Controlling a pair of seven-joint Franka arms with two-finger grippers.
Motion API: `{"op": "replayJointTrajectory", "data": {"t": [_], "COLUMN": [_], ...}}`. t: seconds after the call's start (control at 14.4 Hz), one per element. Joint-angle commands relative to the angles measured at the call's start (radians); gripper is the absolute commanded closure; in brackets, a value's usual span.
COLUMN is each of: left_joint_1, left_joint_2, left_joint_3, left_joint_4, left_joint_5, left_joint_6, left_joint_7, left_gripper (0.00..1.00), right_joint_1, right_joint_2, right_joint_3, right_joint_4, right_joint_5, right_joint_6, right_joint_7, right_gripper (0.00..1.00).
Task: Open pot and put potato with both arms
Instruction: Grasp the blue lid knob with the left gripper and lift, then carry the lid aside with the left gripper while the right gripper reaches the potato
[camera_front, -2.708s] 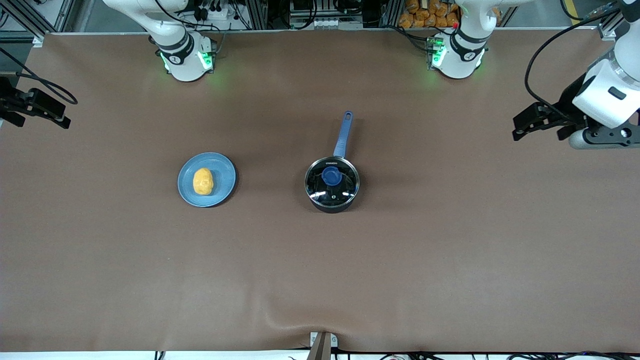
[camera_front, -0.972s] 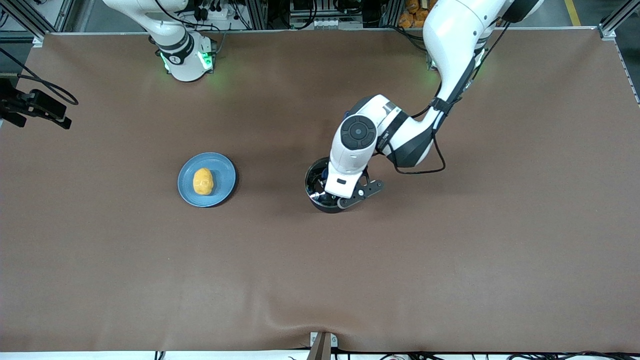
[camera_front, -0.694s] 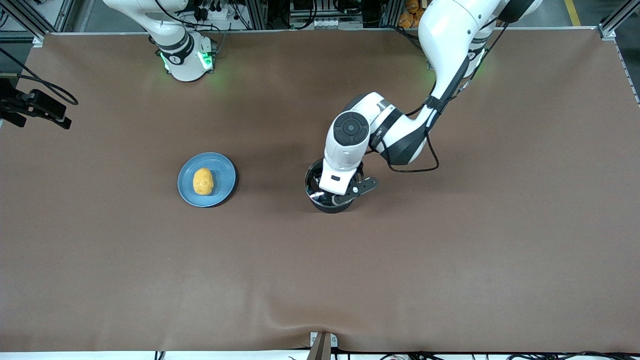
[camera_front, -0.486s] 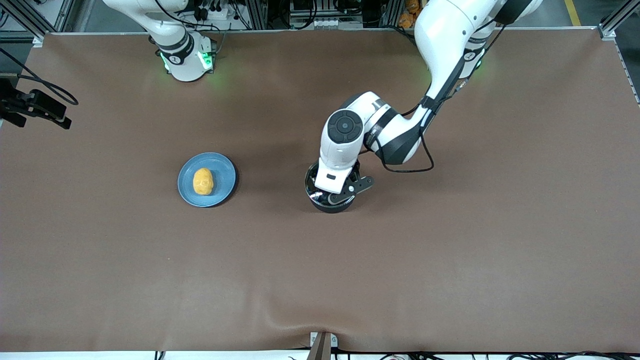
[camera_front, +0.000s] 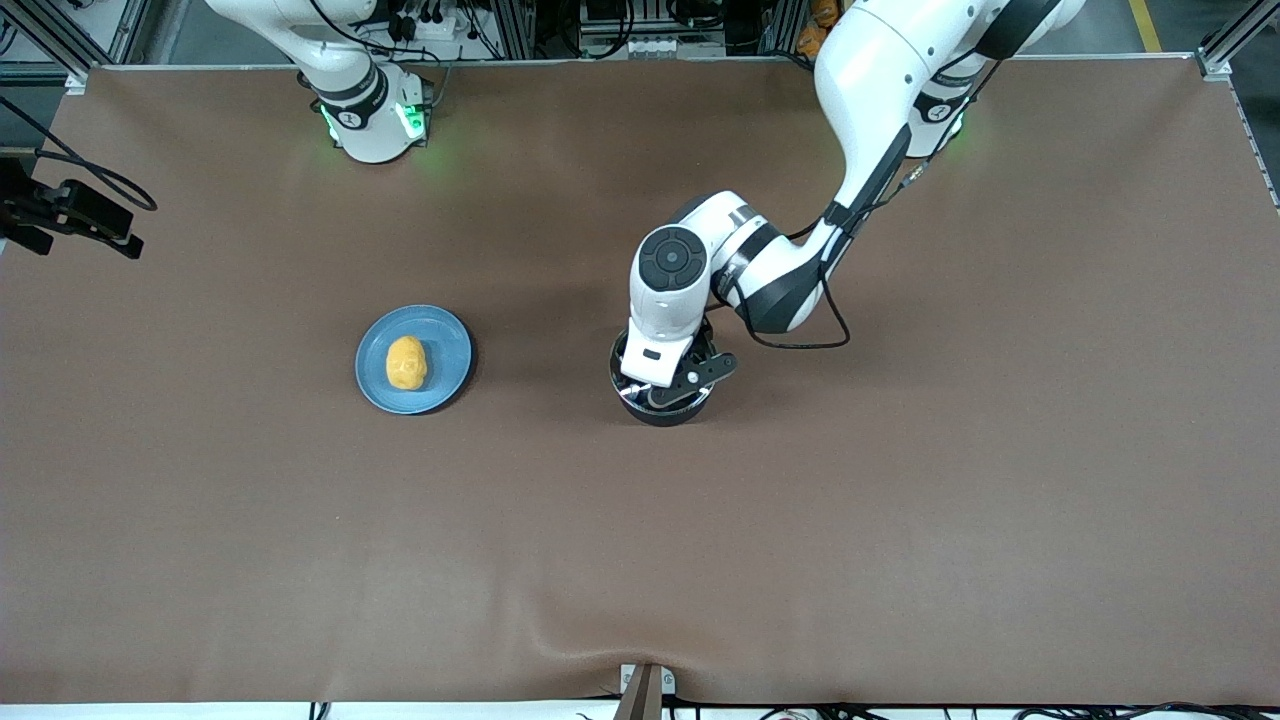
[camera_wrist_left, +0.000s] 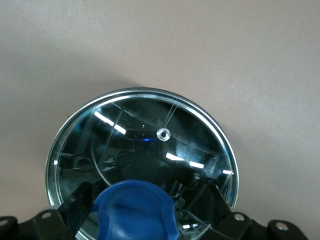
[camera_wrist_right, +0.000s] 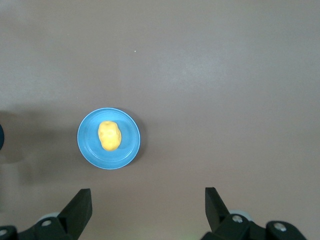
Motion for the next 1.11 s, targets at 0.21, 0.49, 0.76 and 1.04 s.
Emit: {"op": "replayJointTrajectory", "data": {"t": [0.21,0.49,0.76,1.04], "left_joint_1": [-0.011,0.007,0.075,0.202], "left_joint_2": [0.011,-0.04,-0.162,-0.283], "left_joint_3": [0.01,0.01,0.005,-0.002], "left_joint_4": [0.027,0.027,0.019,-0.019], "left_joint_5": [0.029,0.031,0.031,0.019], "left_joint_6": [-0.001,-0.054,-0.176,-0.219], "left_joint_7": [-0.027,-0.012,0.077,0.215], "left_gripper": [0.72,1.0,1.0,1.0], "right_joint_1": [-0.008,-0.008,-0.006,-0.003], "right_joint_2": [-0.005,-0.005,-0.004,0.054], "right_joint_3": [0.004,0.006,0.004,0.006], "right_joint_4": [-0.004,-0.004,-0.002,0.01], "right_joint_5": [-0.001,0.0,-0.001,0.005], "right_joint_6": [0.0,0.001,0.001,0.006], "right_joint_7": [-0.008,-0.008,-0.008,-0.008], "right_gripper": [0.0,0.0,0.0,0.0]}}
